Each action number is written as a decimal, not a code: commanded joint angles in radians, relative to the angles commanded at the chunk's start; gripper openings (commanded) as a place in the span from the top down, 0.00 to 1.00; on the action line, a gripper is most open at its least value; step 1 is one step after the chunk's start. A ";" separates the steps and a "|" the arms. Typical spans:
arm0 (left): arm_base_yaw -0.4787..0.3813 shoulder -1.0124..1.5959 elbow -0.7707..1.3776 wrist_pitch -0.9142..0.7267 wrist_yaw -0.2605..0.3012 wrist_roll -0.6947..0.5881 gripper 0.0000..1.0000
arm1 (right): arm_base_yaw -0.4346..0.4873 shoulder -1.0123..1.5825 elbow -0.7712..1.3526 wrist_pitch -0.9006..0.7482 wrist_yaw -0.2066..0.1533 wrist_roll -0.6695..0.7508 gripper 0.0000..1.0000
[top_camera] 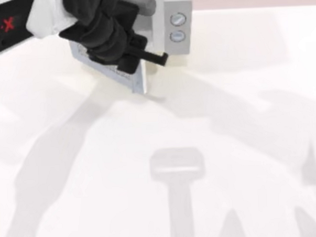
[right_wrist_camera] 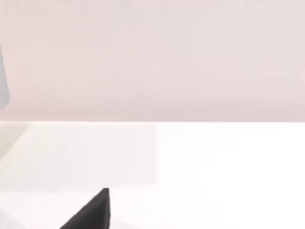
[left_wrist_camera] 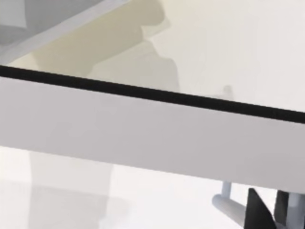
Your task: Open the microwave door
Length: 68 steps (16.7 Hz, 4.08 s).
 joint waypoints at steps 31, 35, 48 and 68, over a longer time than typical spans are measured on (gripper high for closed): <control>0.047 -0.064 -0.083 0.010 0.082 0.141 1.00 | 0.000 0.000 0.000 0.000 0.000 0.000 0.00; 0.042 -0.064 -0.084 0.010 0.088 0.138 1.00 | 0.000 0.000 0.000 0.000 0.000 0.000 0.00; 0.104 -0.113 -0.140 -0.003 0.167 0.294 1.00 | 0.000 0.000 0.000 0.000 0.000 0.000 0.00; 0.104 -0.113 -0.140 -0.003 0.167 0.294 1.00 | 0.000 0.000 0.000 0.000 0.000 0.000 0.00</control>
